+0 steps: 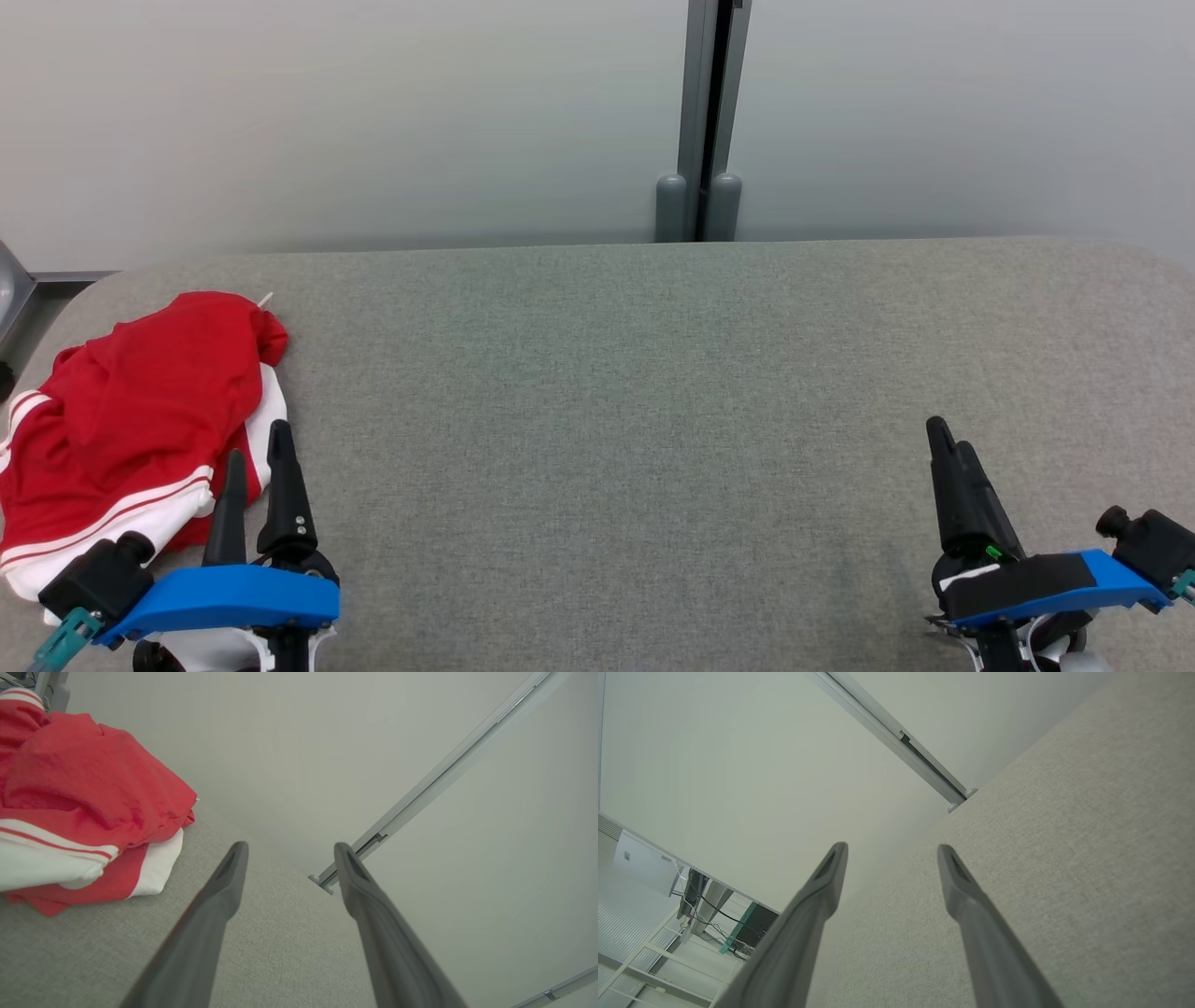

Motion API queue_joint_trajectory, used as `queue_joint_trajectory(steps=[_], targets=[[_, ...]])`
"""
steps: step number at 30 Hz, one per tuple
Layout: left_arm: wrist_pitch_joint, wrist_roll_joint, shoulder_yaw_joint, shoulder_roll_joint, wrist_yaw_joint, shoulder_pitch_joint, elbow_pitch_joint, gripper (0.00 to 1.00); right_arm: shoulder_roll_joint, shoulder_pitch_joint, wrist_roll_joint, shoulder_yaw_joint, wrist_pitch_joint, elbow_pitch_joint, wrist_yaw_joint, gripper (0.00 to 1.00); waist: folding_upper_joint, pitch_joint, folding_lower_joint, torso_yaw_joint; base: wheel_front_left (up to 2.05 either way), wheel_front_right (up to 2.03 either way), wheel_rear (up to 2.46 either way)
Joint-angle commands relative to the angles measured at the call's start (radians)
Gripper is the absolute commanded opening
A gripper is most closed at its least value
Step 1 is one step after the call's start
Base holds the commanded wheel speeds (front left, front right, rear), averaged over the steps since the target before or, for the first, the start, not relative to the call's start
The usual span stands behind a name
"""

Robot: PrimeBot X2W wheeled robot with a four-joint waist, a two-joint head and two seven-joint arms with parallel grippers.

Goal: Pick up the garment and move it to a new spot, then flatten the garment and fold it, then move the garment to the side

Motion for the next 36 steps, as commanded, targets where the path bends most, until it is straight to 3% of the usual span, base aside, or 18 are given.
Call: queue_joint_trajectory(steps=[1,16,36], targets=[[-0.014,0.053,-0.01,0.01,0.008,-0.011,-0.008,1.0,-0.008,-0.001,-0.048,0.006,-0.013,-0.011,0.003,1.0,0.0,0.0,0.0,0.001,0.0,0.0,0.0],[-0.057,0.258,-0.051,0.033,0.033,-0.012,0.012,1.0,-0.009,0.002,-0.253,0.017,-0.057,0.003,0.003,1.0,0.0,-0.001,0.0,0.006,0.0,0.0,0.0],[-0.106,0.446,-0.086,0.046,0.061,-0.019,0.062,1.0,-0.011,-0.003,-0.466,0.023,-0.104,0.068,0.003,1.0,0.0,-0.003,0.0,0.013,0.0,0.0,0.0]])
